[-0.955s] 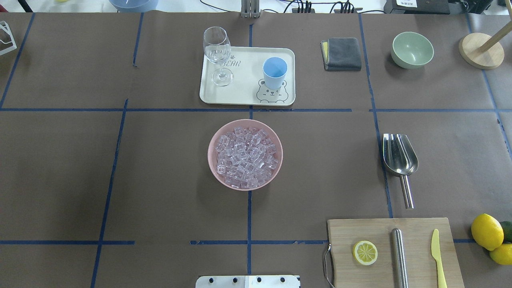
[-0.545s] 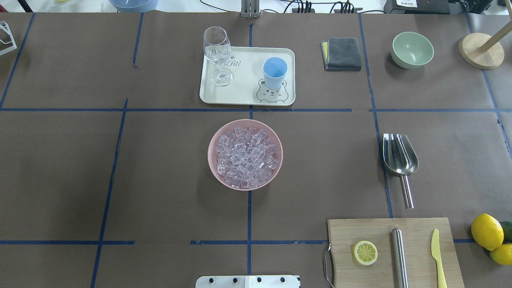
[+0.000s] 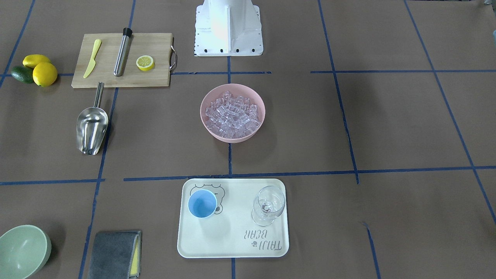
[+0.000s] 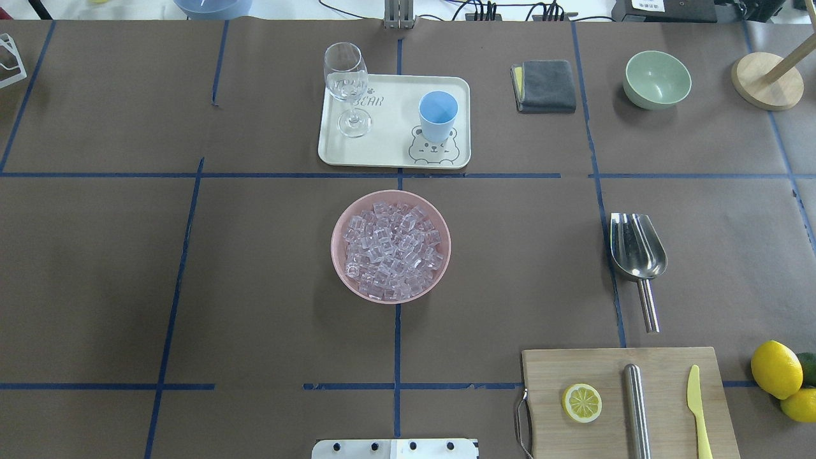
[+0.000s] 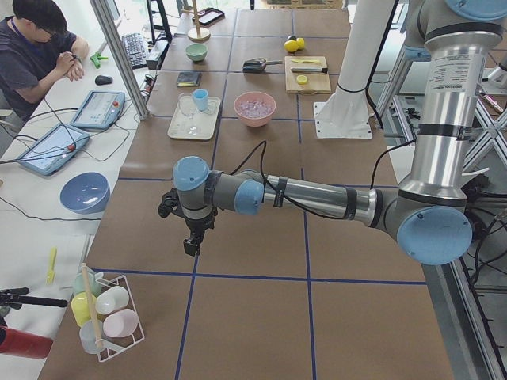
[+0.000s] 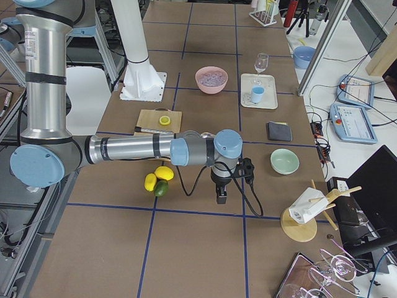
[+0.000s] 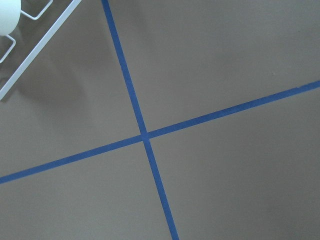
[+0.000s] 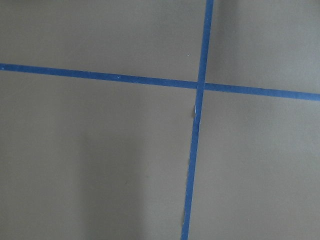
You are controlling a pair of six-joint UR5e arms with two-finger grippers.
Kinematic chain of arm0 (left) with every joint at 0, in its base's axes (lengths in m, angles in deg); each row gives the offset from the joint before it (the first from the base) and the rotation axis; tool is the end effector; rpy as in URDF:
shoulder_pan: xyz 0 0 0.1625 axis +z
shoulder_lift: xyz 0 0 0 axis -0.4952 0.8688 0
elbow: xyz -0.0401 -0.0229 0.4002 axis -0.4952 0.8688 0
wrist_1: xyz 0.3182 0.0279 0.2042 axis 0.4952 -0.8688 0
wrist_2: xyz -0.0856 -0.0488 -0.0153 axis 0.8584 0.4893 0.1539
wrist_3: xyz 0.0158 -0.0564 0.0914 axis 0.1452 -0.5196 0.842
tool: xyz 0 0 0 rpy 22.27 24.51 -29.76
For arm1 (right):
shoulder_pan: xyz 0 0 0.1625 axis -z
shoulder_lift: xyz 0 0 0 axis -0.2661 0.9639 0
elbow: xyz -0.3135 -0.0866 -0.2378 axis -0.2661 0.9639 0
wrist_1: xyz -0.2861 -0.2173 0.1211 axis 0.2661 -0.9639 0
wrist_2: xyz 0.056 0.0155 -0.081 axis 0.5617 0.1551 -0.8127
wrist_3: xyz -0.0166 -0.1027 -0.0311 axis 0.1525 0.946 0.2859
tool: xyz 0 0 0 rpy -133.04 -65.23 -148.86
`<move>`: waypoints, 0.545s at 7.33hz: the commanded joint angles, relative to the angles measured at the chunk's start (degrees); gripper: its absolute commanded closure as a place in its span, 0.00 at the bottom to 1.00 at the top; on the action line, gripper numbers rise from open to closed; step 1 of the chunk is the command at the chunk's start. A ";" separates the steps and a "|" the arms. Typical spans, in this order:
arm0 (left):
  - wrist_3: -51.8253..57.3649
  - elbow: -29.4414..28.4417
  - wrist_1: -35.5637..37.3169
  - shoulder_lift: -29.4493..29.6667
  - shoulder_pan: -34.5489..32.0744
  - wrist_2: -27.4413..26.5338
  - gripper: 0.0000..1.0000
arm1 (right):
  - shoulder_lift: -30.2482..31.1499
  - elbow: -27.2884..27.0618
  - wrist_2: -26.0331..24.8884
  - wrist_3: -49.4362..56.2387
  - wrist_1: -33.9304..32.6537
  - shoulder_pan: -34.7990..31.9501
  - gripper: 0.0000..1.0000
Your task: Put ice in cup with scoop
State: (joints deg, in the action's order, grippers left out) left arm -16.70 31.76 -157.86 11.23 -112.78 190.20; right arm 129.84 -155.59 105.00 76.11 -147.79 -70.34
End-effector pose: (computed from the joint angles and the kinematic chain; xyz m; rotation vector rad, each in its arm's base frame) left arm -0.0007 -0.5023 0.5739 0.1979 0.7294 0.2982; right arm 0.0254 -0.4348 0.5998 0.0275 -0.7765 -0.0856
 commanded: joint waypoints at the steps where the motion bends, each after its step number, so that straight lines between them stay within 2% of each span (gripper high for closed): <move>1: -0.12 0.03 -1.84 2.19 1.89 -0.18 0.00 | 0.02 -0.02 0.00 0.00 0.00 0.00 0.00; 4: -0.39 0.21 -3.25 5.00 3.91 0.52 0.00 | -0.06 0.07 0.00 0.00 0.00 0.00 0.00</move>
State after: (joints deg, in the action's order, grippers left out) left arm -16.98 31.79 -160.71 14.73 -109.69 190.34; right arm 129.79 -155.57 105.00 76.11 -147.79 -70.35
